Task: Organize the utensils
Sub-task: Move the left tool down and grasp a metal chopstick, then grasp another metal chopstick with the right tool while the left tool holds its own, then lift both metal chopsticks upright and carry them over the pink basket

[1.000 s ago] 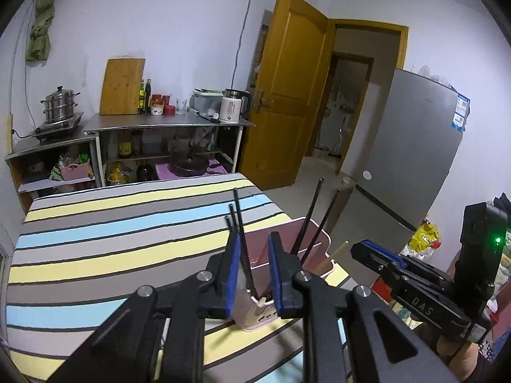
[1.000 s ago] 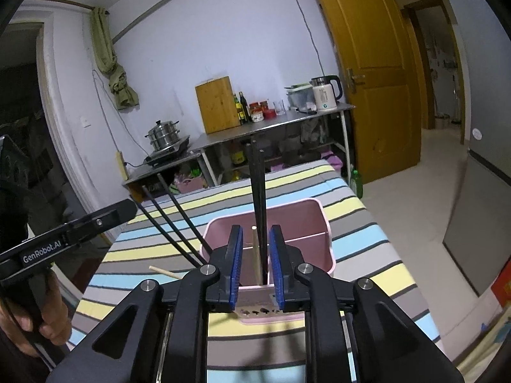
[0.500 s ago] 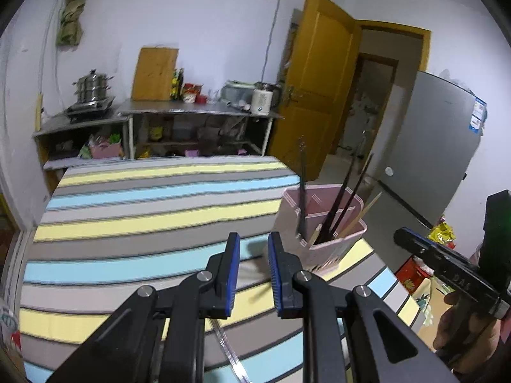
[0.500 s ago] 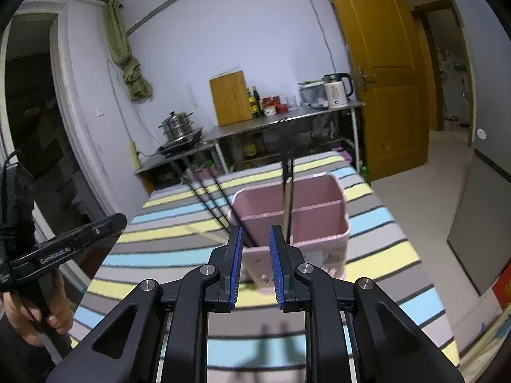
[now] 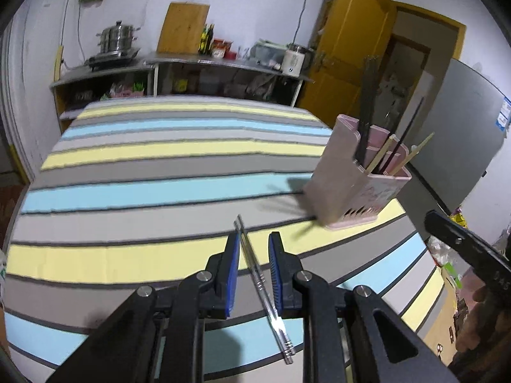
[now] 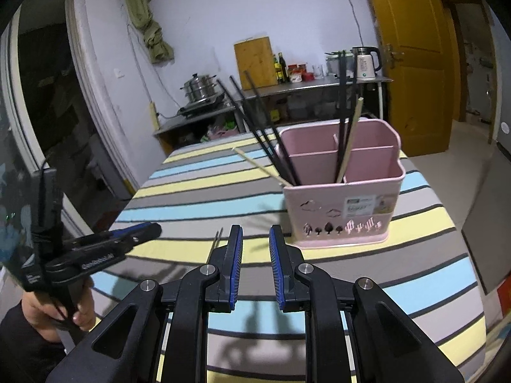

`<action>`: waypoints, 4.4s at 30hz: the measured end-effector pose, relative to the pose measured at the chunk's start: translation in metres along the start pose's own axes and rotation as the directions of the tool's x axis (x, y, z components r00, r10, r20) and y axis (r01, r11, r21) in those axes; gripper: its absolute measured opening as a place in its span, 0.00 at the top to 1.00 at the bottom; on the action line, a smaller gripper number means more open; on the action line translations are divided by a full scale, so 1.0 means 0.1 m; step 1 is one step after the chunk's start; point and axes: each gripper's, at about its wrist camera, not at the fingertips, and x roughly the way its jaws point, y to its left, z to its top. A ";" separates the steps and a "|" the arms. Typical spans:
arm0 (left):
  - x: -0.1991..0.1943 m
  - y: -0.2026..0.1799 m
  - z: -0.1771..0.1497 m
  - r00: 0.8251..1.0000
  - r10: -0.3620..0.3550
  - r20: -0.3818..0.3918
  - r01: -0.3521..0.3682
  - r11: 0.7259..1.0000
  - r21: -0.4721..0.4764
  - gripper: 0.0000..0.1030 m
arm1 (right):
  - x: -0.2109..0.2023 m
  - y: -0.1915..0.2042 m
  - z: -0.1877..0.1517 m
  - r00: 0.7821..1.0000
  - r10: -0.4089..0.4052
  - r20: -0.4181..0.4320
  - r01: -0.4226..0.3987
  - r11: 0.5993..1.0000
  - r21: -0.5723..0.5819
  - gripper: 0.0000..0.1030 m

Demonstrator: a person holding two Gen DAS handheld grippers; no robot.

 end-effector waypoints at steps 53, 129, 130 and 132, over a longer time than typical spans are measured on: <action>0.45 0.84 -0.24 0.974 0.148 -0.172 -0.171 0.977 -0.125 0.93 | 1.14 0.29 -0.23 0.966 0.097 -0.240 -0.109 0.993 -0.040 0.83; -0.55 0.32 0.41 0.999 -0.040 0.020 0.040 0.999 0.019 0.95 | 0.38 0.50 0.39 0.995 0.069 -0.070 -0.073 0.995 -0.062 0.95; -0.56 0.28 0.40 0.999 -0.050 0.018 0.050 0.999 0.022 0.95 | 0.35 0.49 0.39 0.995 0.068 -0.066 -0.072 0.996 -0.056 0.95; -0.56 0.20 0.39 0.998 -0.067 0.012 0.066 0.997 0.033 0.95 | 0.31 0.44 0.38 0.996 0.062 -0.061 -0.065 0.997 -0.048 0.95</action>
